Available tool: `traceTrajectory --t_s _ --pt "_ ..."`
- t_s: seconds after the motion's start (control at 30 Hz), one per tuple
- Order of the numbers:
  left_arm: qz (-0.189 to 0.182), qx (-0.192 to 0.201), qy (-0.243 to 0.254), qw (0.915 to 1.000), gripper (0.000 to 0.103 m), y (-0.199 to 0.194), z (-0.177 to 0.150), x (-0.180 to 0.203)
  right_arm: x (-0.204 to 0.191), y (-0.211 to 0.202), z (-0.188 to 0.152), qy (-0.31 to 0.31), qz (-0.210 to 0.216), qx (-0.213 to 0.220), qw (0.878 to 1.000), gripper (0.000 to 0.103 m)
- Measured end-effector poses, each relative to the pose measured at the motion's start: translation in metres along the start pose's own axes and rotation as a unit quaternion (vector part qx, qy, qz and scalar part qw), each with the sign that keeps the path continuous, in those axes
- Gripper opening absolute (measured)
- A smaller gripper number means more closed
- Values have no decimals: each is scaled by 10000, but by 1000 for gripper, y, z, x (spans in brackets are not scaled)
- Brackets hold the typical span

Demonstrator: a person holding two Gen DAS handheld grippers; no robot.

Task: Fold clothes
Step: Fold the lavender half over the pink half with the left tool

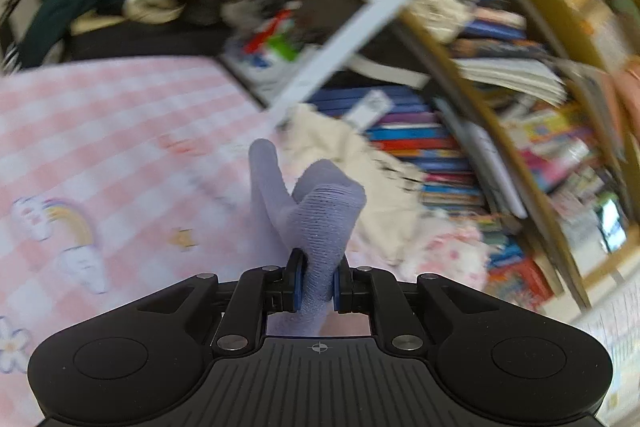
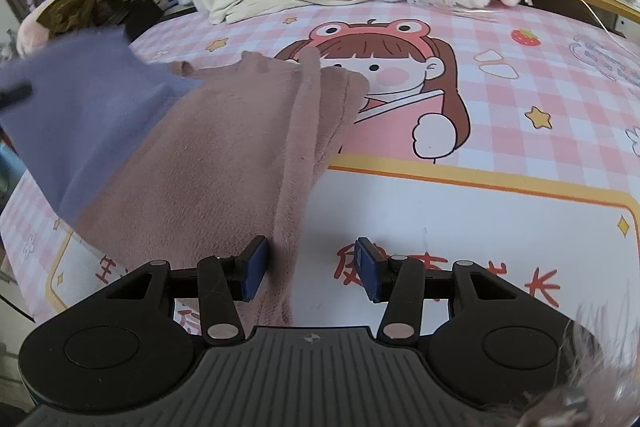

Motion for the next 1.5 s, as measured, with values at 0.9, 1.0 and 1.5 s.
traceTrajectory --t_s 0.9,1.0,1.5 --pt "257 -2044 3195 9249 78 53 -217 139 50 -20 3 988 1530 -139 9832 47" --pt "-94 -2059 2769 9386 78 42 -209 142 57 -26 7 1255 1652 -104 9782 48" --pt "305 -1664 3205 9320 17 36 -158 83 -2 -17 54 1589 2628 -441 9506 68"
Point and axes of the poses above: each gripper's, at about its wrist camera, not at the fingertips, and y roughly the way its jaws point, x to its right, z to its top, the point moved 10 cm from there along y, roughly the way its jaws point, and after that the axes turned 5 degrees about -x, right-handed, at the moved point
